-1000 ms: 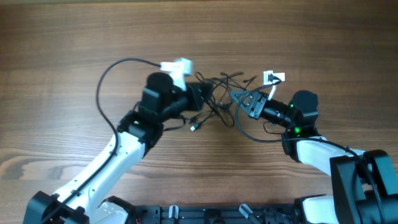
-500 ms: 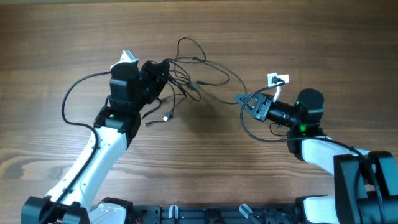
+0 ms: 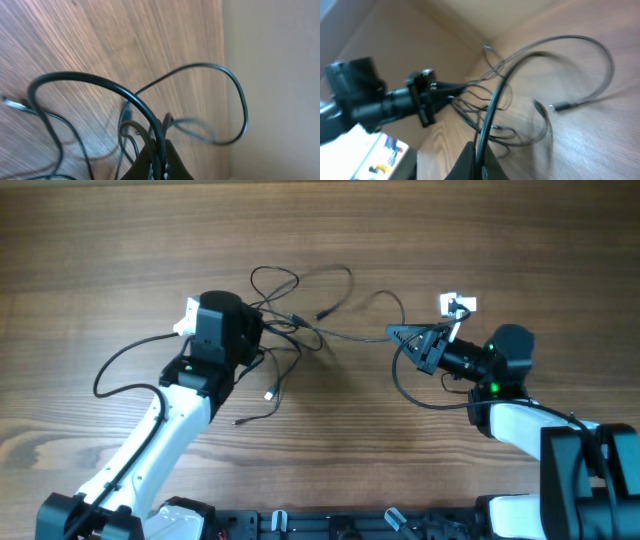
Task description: Untangle cables
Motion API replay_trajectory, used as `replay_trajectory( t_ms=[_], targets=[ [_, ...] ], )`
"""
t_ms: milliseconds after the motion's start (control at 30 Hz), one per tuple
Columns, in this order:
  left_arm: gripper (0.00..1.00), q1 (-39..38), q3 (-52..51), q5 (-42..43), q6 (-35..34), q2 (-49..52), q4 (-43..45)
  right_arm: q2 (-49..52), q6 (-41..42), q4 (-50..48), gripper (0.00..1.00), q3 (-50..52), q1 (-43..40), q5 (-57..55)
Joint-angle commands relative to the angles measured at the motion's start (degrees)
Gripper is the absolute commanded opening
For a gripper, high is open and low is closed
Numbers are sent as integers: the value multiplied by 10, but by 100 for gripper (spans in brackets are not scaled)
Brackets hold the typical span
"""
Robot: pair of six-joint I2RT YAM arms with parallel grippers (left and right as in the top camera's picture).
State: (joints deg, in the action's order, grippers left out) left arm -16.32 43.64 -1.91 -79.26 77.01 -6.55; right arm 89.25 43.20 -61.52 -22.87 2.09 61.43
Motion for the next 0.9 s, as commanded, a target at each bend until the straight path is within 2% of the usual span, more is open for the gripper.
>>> replay_trajectory(
  t_ms=[0, 67, 167, 233, 300, 367, 433, 633, 767, 833, 867],
  targets=[
    [4, -56, 2, 11, 106, 10, 63, -6, 1, -117, 5, -3, 4, 99],
    [4, -84, 2, 31, 138, 15, 87, -6, 17, -152, 5, -3, 3, 77],
    [4, -114, 2, 35, 146, 15, 90, -6, 22, -122, 6, -3, -5, 3],
    [4, -125, 2, 62, 161, 15, 90, -6, 69, -111, 6, -3, -7, -54],
    [4, -132, 2, 91, 163, 15, 92, -6, 84, -123, 5, -4, -5, -61],
    [4, -139, 2, 144, 214, 15, 123, -6, 77, -123, 5, -4, 4, -61],
    [4, -146, 2, 177, 236, 15, 153, -6, 72, -112, 5, -4, 10, -61],
    [4, -162, 2, 192, 220, 15, 198, -6, 43, -102, 5, -4, 32, -70],
    [4, -182, 2, 194, 203, 16, 200, -6, -16, -33, 5, -4, 57, -111],
    [4, -189, 2, 178, 172, 15, 201, -6, -34, 7, 18, -4, 68, -144],
    [4, -189, 2, 170, 152, 15, 201, -6, -31, 7, 35, -4, 66, -152]
  ],
)
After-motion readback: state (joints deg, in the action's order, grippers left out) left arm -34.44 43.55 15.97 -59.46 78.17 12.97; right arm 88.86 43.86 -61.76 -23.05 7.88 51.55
